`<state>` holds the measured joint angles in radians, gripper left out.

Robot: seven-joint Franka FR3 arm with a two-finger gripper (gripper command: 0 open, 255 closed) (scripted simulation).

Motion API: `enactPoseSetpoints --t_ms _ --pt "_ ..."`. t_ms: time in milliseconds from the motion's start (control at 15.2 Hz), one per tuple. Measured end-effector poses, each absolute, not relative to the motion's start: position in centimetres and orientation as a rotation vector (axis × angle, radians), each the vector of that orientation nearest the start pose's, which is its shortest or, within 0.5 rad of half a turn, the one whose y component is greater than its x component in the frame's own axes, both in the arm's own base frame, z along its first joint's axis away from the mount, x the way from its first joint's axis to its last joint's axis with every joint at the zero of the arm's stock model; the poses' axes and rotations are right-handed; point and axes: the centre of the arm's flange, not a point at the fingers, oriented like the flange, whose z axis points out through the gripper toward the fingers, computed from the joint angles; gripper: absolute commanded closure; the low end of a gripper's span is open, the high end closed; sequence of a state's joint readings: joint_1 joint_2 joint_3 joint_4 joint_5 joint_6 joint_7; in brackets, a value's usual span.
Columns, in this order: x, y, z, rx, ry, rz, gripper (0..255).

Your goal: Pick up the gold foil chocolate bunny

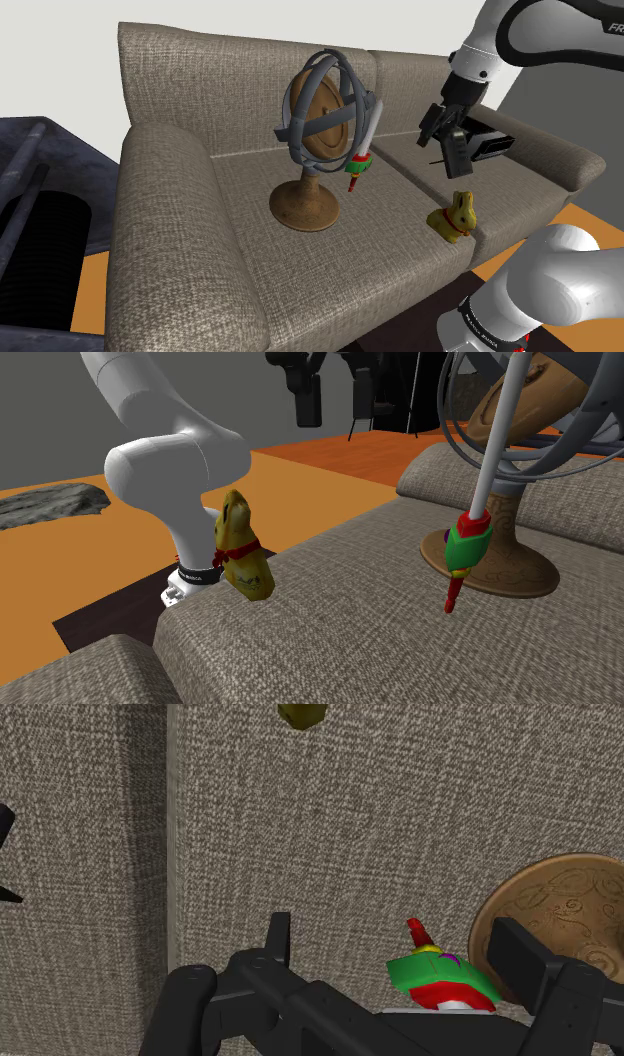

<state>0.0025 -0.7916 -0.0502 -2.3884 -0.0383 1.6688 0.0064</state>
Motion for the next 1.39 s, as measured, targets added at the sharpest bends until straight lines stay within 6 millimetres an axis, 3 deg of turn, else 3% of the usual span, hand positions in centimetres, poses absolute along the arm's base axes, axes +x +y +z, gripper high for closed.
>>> enactPoseSetpoints --t_ms 132,792,1320,1386 --pt "31.1 -2.6 58.1 -3.136 0.048 -0.097 0" --pt "24.0 -8.4 51.6 -2.979 -0.188 0.182 0" --pt "23.3 -8.9 47.5 -2.959 -0.213 0.209 0" --pt "23.3 -8.9 47.3 -2.959 -0.213 0.208 255"
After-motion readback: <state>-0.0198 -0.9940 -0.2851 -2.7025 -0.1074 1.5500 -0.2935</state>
